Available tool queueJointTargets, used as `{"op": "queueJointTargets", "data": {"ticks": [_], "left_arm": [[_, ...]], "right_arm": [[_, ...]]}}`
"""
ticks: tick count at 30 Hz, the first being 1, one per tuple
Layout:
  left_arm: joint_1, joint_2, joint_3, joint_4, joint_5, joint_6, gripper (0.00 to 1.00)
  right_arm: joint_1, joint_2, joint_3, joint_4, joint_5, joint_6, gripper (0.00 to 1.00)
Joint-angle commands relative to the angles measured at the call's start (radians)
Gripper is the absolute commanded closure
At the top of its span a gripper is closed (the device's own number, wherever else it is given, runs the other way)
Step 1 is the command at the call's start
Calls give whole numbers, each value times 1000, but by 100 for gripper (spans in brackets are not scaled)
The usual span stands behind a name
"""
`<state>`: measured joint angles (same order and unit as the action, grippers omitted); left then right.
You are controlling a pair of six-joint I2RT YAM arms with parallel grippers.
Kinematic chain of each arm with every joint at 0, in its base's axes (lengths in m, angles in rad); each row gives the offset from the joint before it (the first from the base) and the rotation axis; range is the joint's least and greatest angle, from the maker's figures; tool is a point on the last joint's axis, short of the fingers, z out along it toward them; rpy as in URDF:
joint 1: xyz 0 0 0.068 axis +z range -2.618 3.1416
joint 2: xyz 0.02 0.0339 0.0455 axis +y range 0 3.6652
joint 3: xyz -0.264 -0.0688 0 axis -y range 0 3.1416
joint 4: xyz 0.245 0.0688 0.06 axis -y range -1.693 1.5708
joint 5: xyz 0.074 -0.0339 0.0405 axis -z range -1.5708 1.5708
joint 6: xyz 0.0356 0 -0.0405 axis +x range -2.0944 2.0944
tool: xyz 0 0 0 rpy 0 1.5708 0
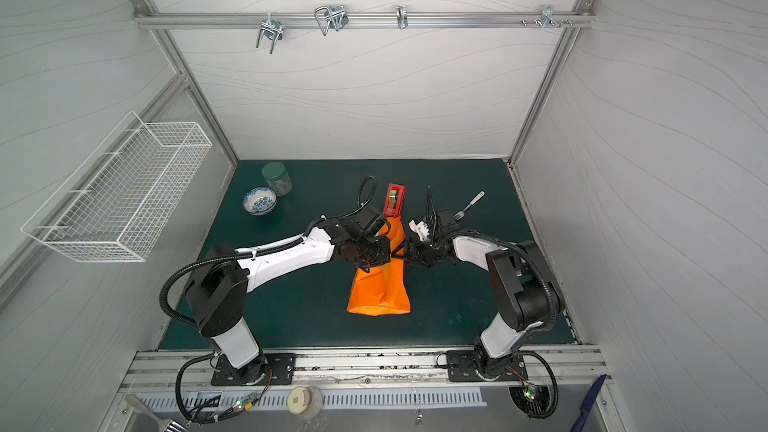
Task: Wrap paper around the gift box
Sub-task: 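Hold both orange flaps pinched together over the box with both grippers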
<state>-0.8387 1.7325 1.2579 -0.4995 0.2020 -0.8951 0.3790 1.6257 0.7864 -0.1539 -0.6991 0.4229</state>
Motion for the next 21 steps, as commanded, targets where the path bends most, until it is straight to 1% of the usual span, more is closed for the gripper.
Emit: {"op": "queueJointTargets", "data": {"ticks": [1, 5, 8, 21], "left_arm": [[-7, -3, -7, -5, 5, 35, 100], [0, -37, -19, -43, -37, 73, 100], [7, -45, -21, -63, -44, 90, 100], [3, 26, 41, -28, 20, 55, 100]], "right_arm": [[28, 22, -24, -101, 71, -9, 31], [28, 21, -23, -104, 71, -9, 31], [28, 20, -24, -106, 72, -12, 31], [29, 20, -25, -105, 73, -9, 32]]}}
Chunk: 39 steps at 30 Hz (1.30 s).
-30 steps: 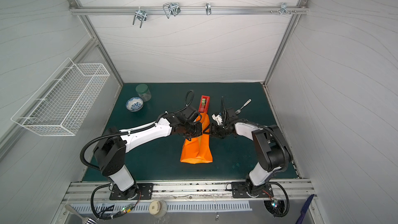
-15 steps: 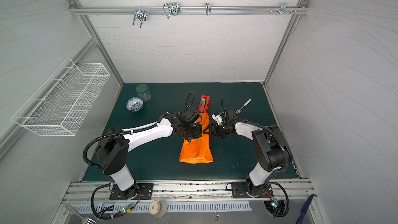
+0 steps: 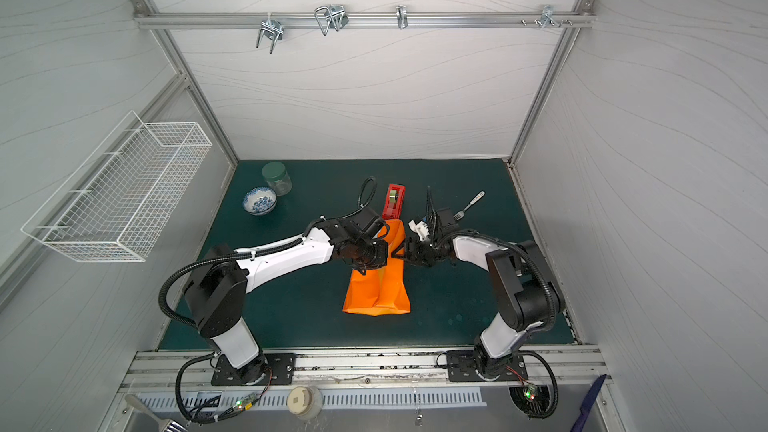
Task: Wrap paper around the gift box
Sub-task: 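Hold both orange flaps pinched together over the box with both grippers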
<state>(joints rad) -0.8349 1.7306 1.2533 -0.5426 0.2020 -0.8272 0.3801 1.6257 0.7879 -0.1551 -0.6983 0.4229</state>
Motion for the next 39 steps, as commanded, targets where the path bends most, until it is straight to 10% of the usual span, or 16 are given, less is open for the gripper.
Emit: {"op": "queueJointTargets", "data": {"ticks": [1, 39], "left_arm": [[0, 33, 47, 16, 21, -15, 100], [2, -10, -153, 360, 66, -226, 100]], "right_arm": [[28, 20, -26, -104, 71, -9, 32], [35, 28, -29, -98, 77, -6, 32]]}}
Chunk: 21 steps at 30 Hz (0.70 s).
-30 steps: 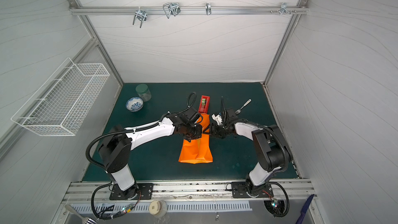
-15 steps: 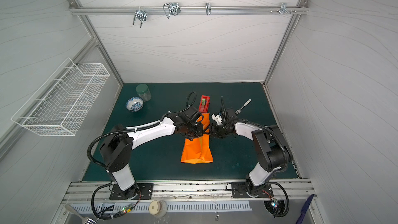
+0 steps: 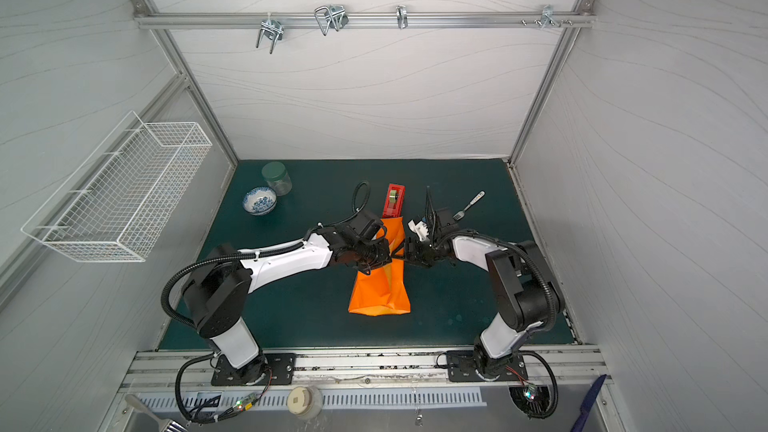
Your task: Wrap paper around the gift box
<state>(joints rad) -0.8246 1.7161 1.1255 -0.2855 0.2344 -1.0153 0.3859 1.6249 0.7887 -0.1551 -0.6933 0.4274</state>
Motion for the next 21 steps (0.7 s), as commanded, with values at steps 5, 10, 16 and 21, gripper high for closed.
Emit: {"op": "queueJointTargets", "data": {"ticks": [5, 10, 16, 21], "left_arm": [[-8, -8, -55, 140, 41, -44, 100], [-9, -12, -105, 182, 44, -60, 100], [-8, -29, -176, 221, 36, -74, 93], [-7, -44, -234, 257, 34, -86, 85]], "right_arm": [[30, 30, -28, -104, 77, -13, 32], [30, 26, -28, -107, 81, -16, 32], [30, 27, -24, -113, 84, -16, 32], [29, 26, -15, -124, 89, -19, 32]]}}
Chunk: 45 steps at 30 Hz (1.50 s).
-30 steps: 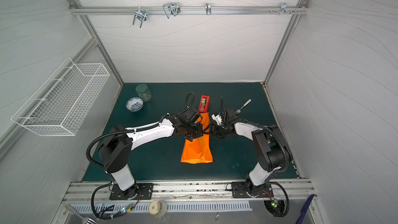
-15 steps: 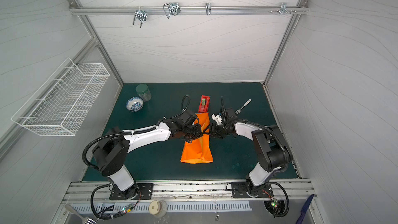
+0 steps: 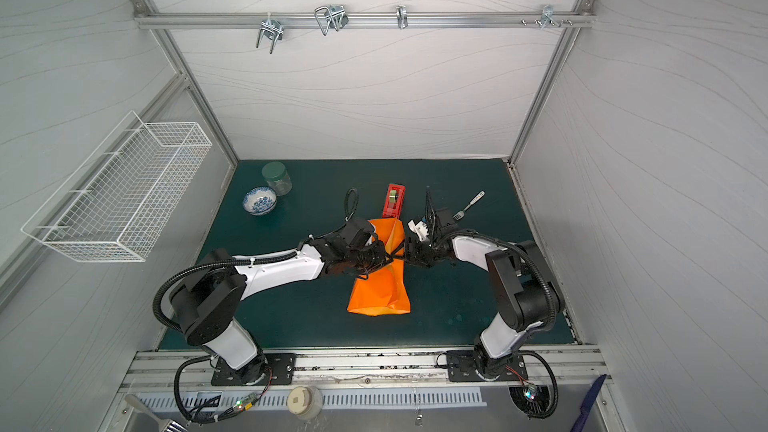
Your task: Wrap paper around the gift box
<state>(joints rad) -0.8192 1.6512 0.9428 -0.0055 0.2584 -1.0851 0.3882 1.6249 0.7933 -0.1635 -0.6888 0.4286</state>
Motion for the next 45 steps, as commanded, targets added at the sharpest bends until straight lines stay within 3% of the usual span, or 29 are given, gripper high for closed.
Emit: {"op": "queueJointTargets", "data": {"ticks": [1, 11, 28, 35, 45], "left_arm": [[-12, 17, -63, -17, 6, -18, 83], [-5, 24, -141, 51, 11, -39, 70], [3, 26, -228, 139, 10, -61, 60], [4, 30, -227, 141, 15, -55, 57], [5, 29, -226, 139, 15, -54, 45]], "right_arm": [[27, 26, -16, -116, 86, -21, 32], [3, -13, 17, -146, 95, -19, 30], [-111, -211, 79, -239, 128, -4, 26], [-92, -250, 76, -203, 80, 27, 20], [-12, -131, 136, -185, 125, 27, 18]]}}
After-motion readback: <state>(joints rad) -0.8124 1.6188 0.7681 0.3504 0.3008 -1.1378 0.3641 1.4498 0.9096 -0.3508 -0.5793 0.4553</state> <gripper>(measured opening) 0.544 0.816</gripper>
